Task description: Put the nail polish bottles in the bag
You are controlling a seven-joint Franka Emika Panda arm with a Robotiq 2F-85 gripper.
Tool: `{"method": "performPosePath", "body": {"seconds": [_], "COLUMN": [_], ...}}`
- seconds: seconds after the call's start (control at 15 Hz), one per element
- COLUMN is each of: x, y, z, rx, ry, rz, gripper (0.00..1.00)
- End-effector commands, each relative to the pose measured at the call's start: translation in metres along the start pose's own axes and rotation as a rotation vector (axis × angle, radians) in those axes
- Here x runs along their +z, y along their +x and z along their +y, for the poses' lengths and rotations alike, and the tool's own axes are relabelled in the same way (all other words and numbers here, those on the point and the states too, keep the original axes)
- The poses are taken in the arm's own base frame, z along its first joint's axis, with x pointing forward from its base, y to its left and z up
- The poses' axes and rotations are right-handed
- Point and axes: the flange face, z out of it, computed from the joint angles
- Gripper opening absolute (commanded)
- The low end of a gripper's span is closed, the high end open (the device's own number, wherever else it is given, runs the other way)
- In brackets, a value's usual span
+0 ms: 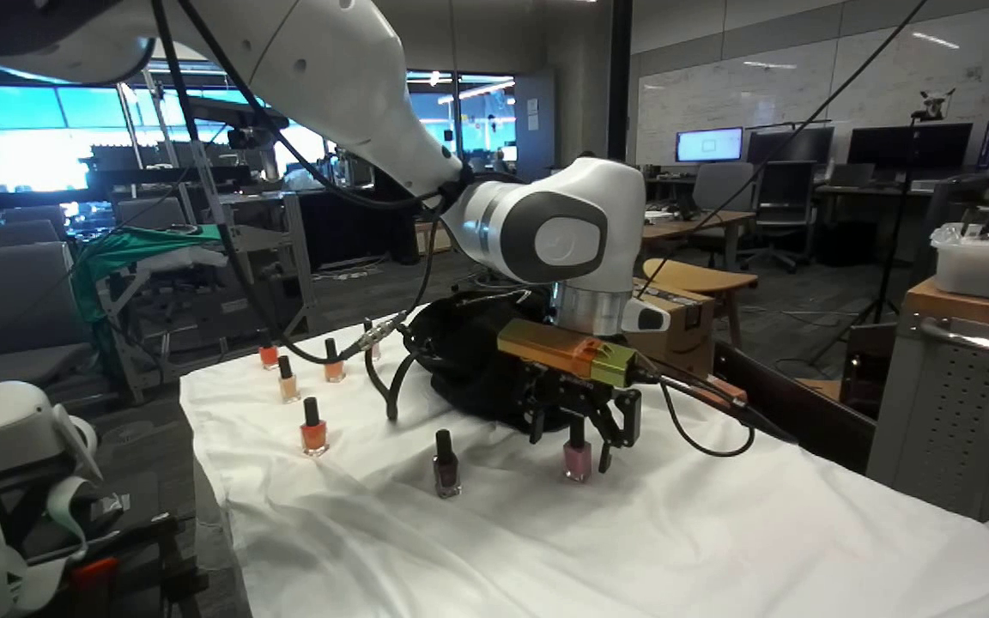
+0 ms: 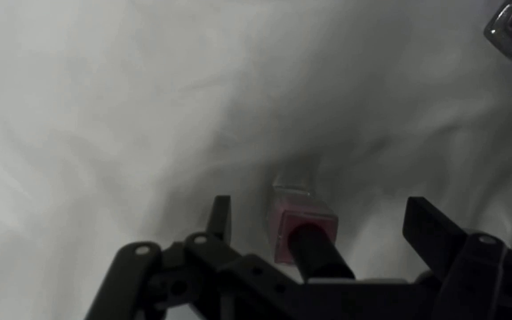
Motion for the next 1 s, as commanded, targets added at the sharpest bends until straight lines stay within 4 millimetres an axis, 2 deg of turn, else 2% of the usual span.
{"method": "performPosePath", "body": {"seconds": [0.0, 0.6, 0.67, 0.73, 0.93], "x": [0.0008, 0.0048, 0.0048, 0.005, 0.0038], "y": [0.0067, 0.0085, 0.0086, 0.0087, 0.0084], "z": [0.01, 0.011, 0.0111, 0.0111, 0.0112], "rx": [-0.01, -0.023, -0.022, -0.024, -0.023], "ry": [0.025, 0.039, 0.038, 0.037, 0.033], "rz": [0.004, -0.027, -0.027, -0.029, -0.028], "gripper": [1.0, 1.0, 0.93, 0.75, 0.53]}}
